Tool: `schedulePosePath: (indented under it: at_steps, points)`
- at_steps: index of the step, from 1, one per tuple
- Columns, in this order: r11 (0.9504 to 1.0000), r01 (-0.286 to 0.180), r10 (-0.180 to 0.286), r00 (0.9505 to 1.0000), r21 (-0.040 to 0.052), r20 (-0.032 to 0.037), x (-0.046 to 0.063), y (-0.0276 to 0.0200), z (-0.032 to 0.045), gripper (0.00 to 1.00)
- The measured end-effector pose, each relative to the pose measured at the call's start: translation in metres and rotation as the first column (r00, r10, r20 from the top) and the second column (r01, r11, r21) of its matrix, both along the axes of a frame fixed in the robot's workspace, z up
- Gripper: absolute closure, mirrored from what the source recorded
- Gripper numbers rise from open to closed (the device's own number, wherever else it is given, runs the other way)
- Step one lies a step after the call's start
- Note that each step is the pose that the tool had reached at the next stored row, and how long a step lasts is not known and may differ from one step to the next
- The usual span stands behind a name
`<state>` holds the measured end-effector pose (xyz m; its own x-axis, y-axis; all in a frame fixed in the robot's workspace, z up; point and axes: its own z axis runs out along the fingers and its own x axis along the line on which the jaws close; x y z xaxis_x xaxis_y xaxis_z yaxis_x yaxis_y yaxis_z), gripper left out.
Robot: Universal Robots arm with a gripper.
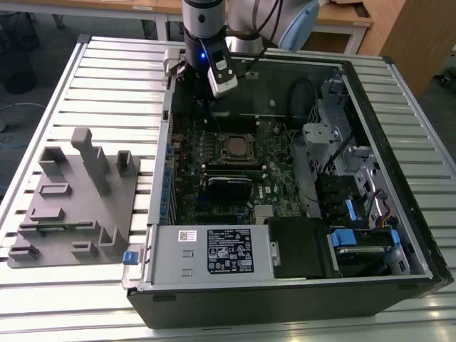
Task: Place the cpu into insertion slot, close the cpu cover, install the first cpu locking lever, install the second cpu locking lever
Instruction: 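Install the first cpu locking lever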
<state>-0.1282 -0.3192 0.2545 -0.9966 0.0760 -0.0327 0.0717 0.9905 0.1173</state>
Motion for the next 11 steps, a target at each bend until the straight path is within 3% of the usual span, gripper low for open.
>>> schedulePosePath:
  at_steps: [7, 11]
  points:
    - [1.0, 0.0, 0.0, 1.0, 0.0, 0.0, -0.0002, 0.0089, -0.0018, 0.9]
    - [1.0, 0.0, 0.0, 1.0, 0.0001, 0.0, 0.0008, 0.0099, -0.0019, 0.9]
